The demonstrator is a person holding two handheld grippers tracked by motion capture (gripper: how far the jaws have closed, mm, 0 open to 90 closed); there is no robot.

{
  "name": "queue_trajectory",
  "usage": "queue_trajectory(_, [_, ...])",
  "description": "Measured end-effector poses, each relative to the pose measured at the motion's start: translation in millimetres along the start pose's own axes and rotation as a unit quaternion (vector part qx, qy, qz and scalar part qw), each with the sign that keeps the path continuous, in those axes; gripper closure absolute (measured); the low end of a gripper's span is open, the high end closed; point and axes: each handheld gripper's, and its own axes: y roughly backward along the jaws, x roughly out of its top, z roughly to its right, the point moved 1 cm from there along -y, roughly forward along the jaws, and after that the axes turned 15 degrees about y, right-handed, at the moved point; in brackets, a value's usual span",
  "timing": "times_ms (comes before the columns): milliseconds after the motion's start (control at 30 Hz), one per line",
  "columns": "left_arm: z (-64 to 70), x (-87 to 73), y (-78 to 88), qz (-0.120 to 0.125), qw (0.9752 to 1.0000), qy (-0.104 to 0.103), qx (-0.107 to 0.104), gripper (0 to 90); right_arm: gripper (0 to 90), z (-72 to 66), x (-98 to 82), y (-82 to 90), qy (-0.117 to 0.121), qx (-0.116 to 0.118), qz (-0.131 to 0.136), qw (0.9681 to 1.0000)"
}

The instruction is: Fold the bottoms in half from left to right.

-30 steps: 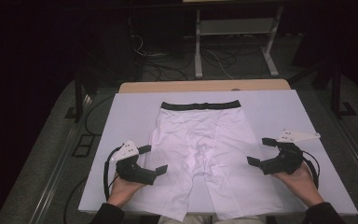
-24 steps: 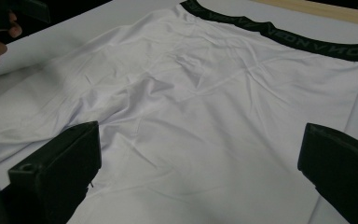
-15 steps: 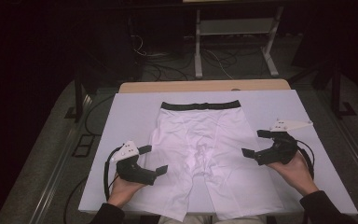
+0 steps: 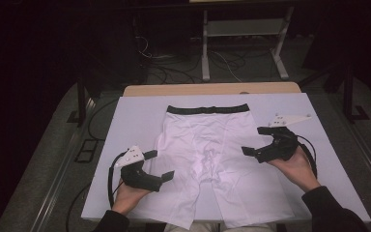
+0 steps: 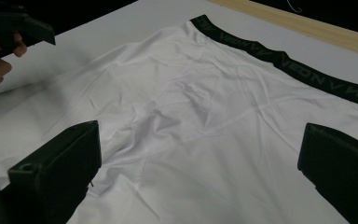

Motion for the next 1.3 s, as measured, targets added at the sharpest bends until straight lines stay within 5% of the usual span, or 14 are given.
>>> queue_trajectory(1300, [0.4,0.1,-0.5,0.0,1.0,-0.001,-0.005,0.0,0.0,9.2,53.8,-61.1,0.028,0.027,-0.011,0.9992])
